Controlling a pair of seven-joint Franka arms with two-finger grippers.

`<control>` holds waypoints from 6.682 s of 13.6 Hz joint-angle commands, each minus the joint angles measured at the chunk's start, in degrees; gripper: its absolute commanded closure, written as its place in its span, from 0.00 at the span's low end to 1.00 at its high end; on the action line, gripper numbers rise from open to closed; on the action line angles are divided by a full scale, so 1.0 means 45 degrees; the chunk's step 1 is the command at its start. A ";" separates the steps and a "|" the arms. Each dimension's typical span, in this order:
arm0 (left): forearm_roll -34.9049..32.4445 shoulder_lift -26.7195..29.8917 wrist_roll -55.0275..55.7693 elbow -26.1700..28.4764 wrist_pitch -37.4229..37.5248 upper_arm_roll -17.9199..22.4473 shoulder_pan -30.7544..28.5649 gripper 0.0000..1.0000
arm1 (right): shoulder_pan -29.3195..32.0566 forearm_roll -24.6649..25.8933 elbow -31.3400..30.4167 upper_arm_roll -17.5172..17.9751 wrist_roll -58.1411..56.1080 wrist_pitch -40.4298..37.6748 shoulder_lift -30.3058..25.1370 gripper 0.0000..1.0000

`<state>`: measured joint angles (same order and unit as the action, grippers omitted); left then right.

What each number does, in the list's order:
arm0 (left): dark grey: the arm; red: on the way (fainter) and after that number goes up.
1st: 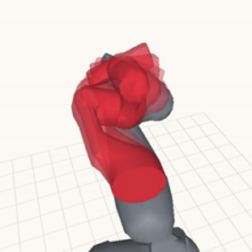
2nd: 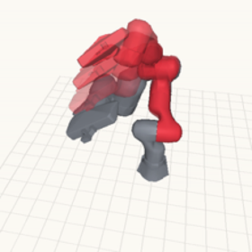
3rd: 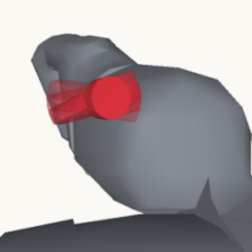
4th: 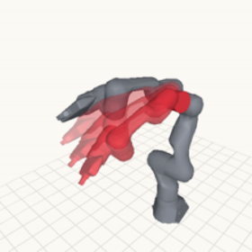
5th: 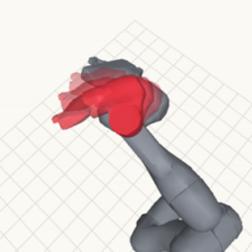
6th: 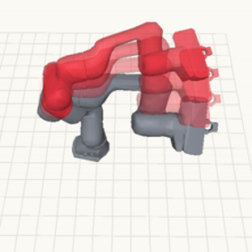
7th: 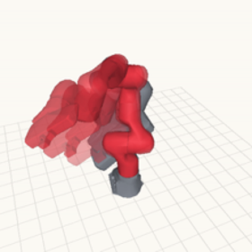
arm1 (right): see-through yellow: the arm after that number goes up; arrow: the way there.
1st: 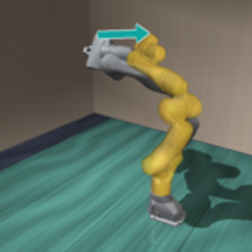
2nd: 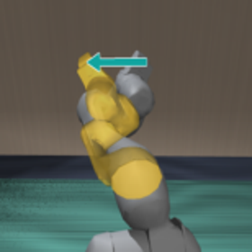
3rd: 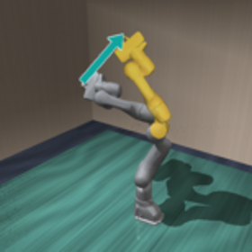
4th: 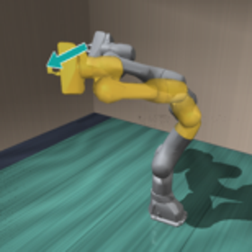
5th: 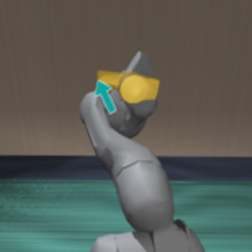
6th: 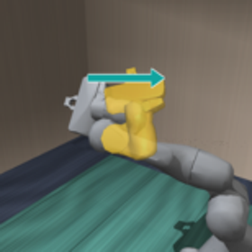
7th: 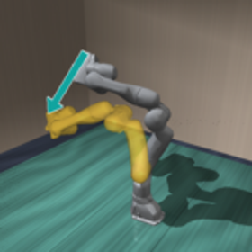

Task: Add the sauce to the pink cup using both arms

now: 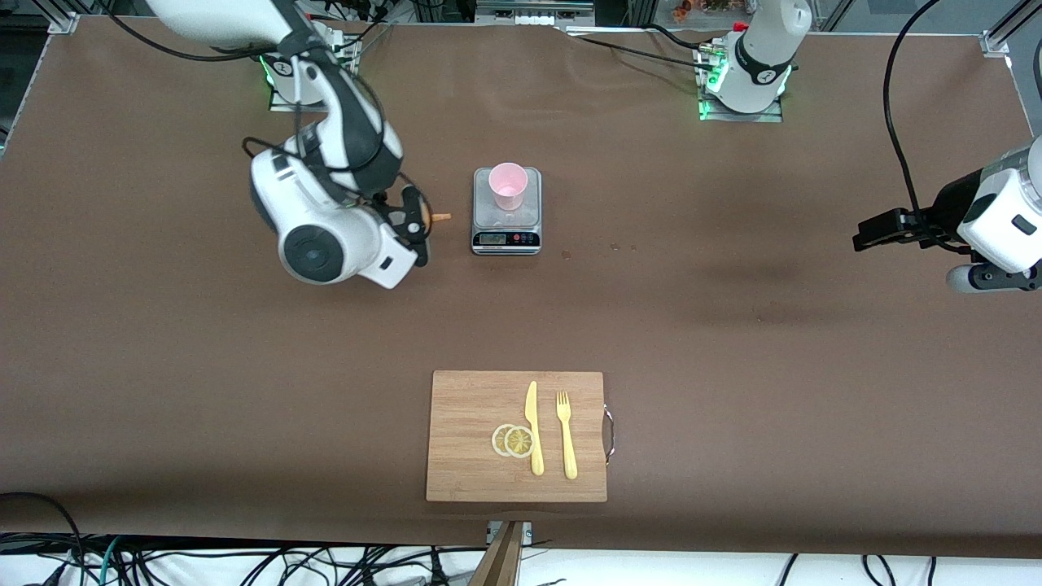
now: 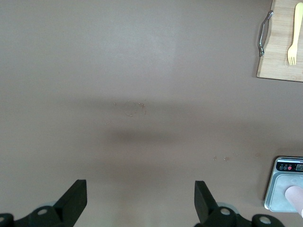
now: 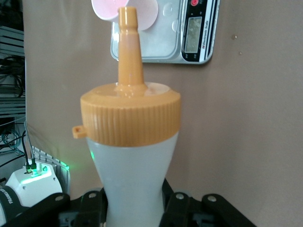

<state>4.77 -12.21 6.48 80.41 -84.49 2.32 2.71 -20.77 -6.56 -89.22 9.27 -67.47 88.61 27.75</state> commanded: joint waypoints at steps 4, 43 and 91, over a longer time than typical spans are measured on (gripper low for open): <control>-0.0084 -0.0080 -0.0269 -0.0271 0.0240 -0.0007 -0.0056 0.00 | -0.0579 0.2352 -0.0077 0.1668 0.3332 -0.0219 -0.0172 0.85; -0.0006 -0.0158 -0.0269 -0.0271 0.0240 -0.0027 -0.0036 0.00 | 0.2934 -0.4450 -0.1424 0.0620 -0.3452 0.2847 -0.0758 0.83; 0.0092 -0.0178 -0.0269 -0.0329 0.0240 -0.0066 0.0042 0.00 | 0.3893 0.0966 -0.3222 -0.3137 1.3354 0.2013 -0.5735 0.00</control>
<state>4.81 -12.53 6.48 80.37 -84.49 1.95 2.96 -3.34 -5.09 -102.63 -6.70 -22.11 101.16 5.57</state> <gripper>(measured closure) 0.000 0.000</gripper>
